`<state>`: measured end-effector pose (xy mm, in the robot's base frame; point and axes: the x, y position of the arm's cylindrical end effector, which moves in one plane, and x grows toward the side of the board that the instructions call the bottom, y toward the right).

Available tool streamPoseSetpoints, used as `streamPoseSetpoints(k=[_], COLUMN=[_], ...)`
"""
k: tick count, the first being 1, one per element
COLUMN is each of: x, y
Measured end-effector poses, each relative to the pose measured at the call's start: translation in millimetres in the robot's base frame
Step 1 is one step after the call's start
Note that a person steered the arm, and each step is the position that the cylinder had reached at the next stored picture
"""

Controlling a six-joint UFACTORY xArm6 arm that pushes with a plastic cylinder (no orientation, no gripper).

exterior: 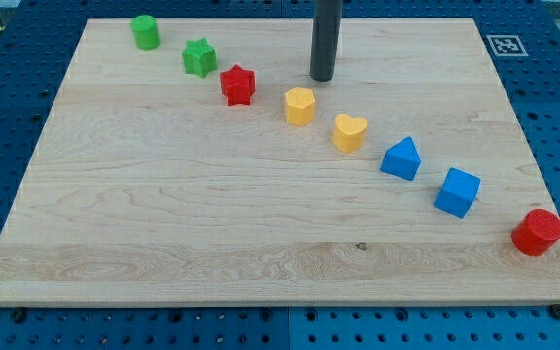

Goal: Move the yellow hexagon to the left of the yellow heart

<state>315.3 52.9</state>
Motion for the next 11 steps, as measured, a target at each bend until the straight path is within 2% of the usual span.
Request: streamPoseSetpoints(k=[1, 2, 4, 5, 8, 11], x=[-5.0, -40.3, -39.3, -22.7, 71.0, 76.4], y=[0.0, 0.0, -14.9, -25.2, -38.0, -106.3])
